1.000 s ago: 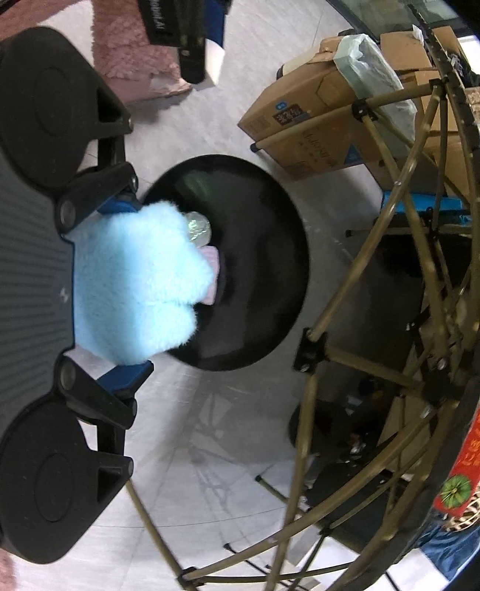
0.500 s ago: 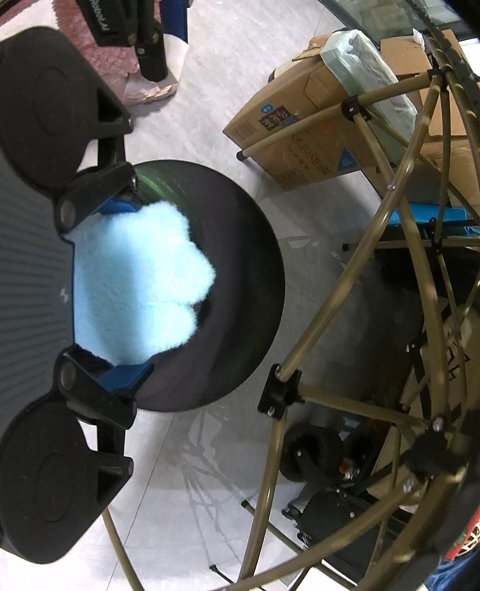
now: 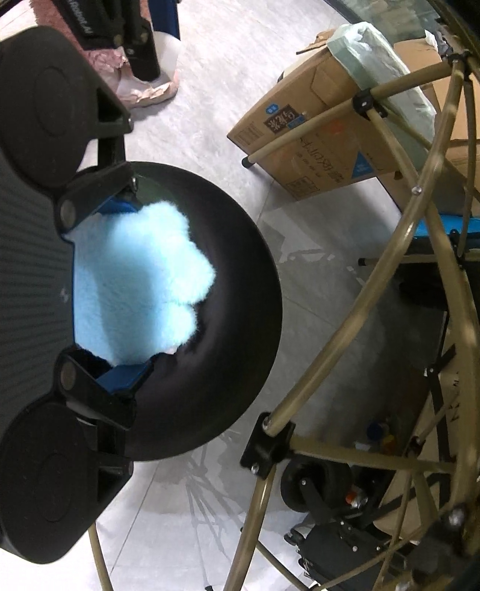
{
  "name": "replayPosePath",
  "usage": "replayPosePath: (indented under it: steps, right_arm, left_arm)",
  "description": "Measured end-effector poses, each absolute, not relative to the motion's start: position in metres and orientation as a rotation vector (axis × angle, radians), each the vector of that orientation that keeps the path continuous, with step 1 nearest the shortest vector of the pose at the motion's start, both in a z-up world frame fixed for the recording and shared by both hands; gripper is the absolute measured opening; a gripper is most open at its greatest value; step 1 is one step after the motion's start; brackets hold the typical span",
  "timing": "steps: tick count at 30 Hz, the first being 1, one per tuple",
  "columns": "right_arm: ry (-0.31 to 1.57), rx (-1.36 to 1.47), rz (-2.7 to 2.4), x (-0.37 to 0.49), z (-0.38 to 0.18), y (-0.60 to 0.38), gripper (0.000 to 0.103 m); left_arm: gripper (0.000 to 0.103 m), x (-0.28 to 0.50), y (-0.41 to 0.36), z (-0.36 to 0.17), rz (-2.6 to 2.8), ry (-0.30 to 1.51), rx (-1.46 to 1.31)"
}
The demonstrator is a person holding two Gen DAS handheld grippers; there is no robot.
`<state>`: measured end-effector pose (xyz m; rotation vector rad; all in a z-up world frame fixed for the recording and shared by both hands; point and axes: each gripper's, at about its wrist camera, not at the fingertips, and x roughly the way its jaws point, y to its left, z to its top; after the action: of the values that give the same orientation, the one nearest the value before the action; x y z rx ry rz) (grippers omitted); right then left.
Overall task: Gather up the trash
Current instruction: 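Lower the right tool into the bin and open it to drop the plush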
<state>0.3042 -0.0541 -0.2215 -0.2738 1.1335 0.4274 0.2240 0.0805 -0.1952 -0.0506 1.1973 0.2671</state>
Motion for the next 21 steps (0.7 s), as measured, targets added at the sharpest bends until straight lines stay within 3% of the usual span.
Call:
replayPosePath:
  steps: [7, 11, 12, 21]
  right_arm:
    - [1.159, -0.278, 0.414, 0.311, -0.230, -0.048, 0.081]
    - [1.160, -0.290, 0.406, 0.311, -0.233, -0.045, 0.102]
    - [1.159, -0.294, 0.402, 0.311, -0.232, -0.046, 0.103]
    - [1.173, -0.306, 0.381, 0.312, -0.232, -0.051, 0.103]
  left_arm:
    - [0.031, 0.225, 0.091, -0.199, 0.295, 1.211, -0.069]
    - [0.031, 0.225, 0.092, -0.199, 0.304, 1.207, -0.071]
    - [0.031, 0.225, 0.092, -0.199, 0.305, 1.207, -0.071]
    - [0.031, 0.226, 0.090, -0.199, 0.300, 1.206, -0.072]
